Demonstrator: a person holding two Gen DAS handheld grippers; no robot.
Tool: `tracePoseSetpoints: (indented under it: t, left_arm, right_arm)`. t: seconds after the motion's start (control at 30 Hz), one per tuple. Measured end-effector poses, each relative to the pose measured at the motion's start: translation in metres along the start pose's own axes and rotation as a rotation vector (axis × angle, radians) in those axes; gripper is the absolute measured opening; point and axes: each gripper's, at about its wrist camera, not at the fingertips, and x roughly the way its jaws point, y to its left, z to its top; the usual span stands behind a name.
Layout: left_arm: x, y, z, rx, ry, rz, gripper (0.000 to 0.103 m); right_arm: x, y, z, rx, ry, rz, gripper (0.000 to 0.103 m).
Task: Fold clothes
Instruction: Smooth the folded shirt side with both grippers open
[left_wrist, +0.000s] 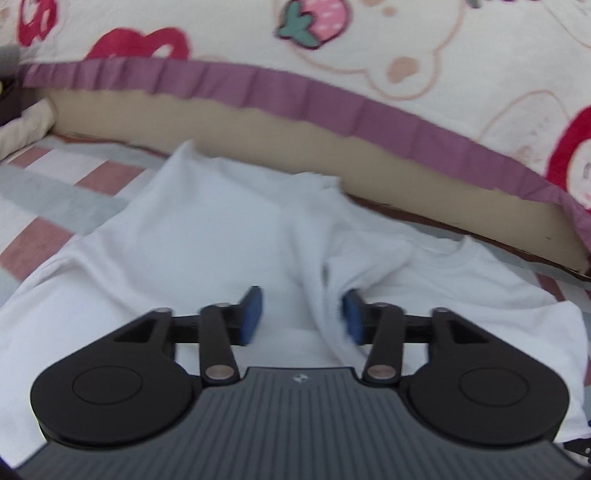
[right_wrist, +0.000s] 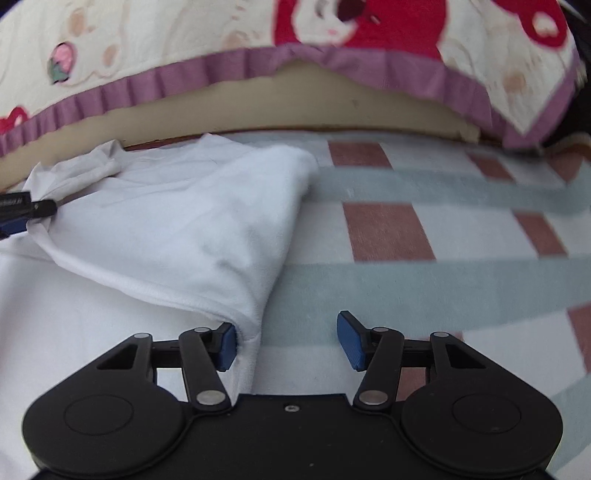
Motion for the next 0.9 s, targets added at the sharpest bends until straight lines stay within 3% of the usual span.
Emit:
tracePoseSetpoints:
  t: [0.07,0.13,0.2,0.27,0.33,0.4,0.47,0.57,0.67,0.73,0.8,0.83,0.9]
  left_arm:
    - [0.001,-0.001,-0.004,-0.003,0.020,0.074,0.074]
    - [-0.003,-0.009,-0.008,0.029,-0.003,0.102,0.073]
    - [-0.002,-0.013,-0.009,0.087,-0.017,0.117,0.069]
    - [-0.003,-0.005,-0.006,0.103,-0.026,0.137,0.071]
    - [-0.006,0.011,-0.003,0.078,-0.031,0.169,0.072]
    - [-0.010,0.031,0.000,0.005,-0.037,0.193,0.083]
    - [-0.014,0.045,-0.001,-0.035,-0.044,0.218,0.084]
    - [-0.008,0.056,-0.004,-0.015,-0.054,0.307,0.083]
    - [-0.005,0.066,-0.002,-0.032,-0.032,0.257,0.067]
    - [-0.011,0.067,0.001,0.025,-0.054,0.253,0.060]
    - [-0.018,0.066,0.004,0.093,-0.082,0.254,0.035]
    - [-0.021,0.067,0.005,0.131,-0.092,0.257,0.033]
    - [-0.031,0.072,0.011,0.175,-0.142,0.257,0.033]
  right_arm:
    - [-0.001,0.011,-0.005,-0.089,-0.025,-0.020,0.059]
    - [0.000,0.018,-0.010,-0.153,-0.043,-0.053,0.059]
    - [0.000,0.007,-0.007,-0.079,-0.022,-0.044,0.059]
    - [-0.001,-0.004,-0.005,-0.021,-0.003,-0.035,0.059]
    - [0.000,-0.009,-0.004,0.021,0.013,-0.017,0.059]
    - [0.002,-0.008,-0.003,0.019,0.018,-0.019,0.059]
    - [0.004,-0.006,-0.003,0.002,0.013,-0.027,0.059]
    - [0.006,-0.011,-0.004,0.015,0.008,-0.019,0.063]
    - [0.007,-0.022,-0.001,0.083,0.037,0.029,0.063]
    - [0.003,-0.023,0.001,0.076,0.071,0.068,0.063]
    - [-0.011,-0.027,0.001,0.072,0.102,0.172,0.065]
    - [-0.018,-0.030,0.001,0.076,0.116,0.240,0.065]
    - [-0.008,-0.042,0.006,0.172,0.094,0.262,0.066]
